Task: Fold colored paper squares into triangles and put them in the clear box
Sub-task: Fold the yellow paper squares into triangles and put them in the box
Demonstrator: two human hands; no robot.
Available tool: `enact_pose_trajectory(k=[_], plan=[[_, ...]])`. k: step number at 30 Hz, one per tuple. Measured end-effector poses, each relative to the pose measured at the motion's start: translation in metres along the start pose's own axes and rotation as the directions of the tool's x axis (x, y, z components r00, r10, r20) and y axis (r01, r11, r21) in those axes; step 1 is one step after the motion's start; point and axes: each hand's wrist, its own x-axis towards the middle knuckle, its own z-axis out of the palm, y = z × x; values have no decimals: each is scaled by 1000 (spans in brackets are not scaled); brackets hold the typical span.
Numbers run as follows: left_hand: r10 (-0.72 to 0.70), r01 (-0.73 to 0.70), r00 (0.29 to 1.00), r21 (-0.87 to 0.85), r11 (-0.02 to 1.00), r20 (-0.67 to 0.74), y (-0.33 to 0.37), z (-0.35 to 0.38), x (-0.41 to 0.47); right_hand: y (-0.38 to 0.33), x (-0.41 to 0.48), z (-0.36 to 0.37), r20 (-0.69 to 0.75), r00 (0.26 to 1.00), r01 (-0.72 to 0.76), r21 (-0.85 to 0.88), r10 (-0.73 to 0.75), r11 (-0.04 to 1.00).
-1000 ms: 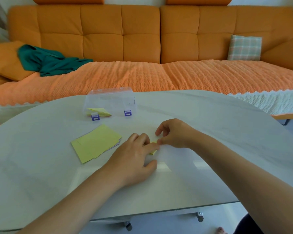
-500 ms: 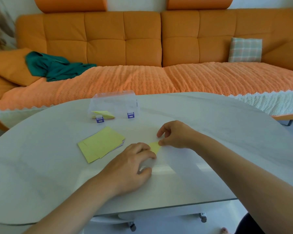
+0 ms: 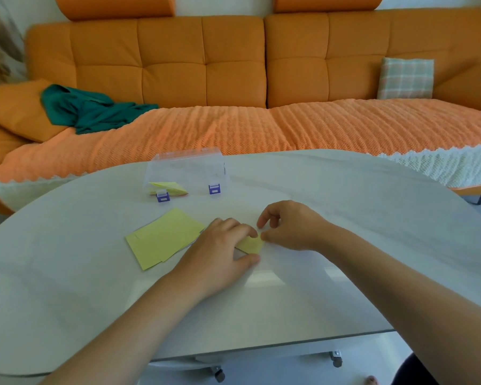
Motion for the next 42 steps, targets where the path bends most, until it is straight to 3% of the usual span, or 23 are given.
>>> enact_pose_trajectory(k=[7,13,18,21,23,27,32,36,42], plan=[[191,-175,979,194,965,-70,-5,-4,7,11,-7,-9,59,980,191,-51,-187,980],[69,-68,998,-42,997,13,-16,-7,15,13,-6,-4,29,959,283,-89,-282,955],[181,-179,983,65,982,-35,-15,-10,15,9,-9,0,-5,931,358,-174,-364,917],[170,-166,980,45,985,-107,-16,-11,14,5,-11,3,-42,910,396,-210,-413,894],[98,-104,987,-39,994,-128,-17,-13,13,1,-11,4,-68,919,377,-140,-389,916],[-108,61,983,-295,954,-146,-20,-21,12,-6,-10,-5,-40,963,269,158,-266,950],[-252,212,968,-605,767,20,-19,-29,13,-13,-12,-12,16,974,197,436,-227,878],[-270,249,960,-644,724,68,-17,-32,11,-18,-11,-10,7,979,176,471,-203,864],[-291,269,955,-594,758,61,-14,-28,10,-26,-14,1,-58,985,173,407,-164,897]])
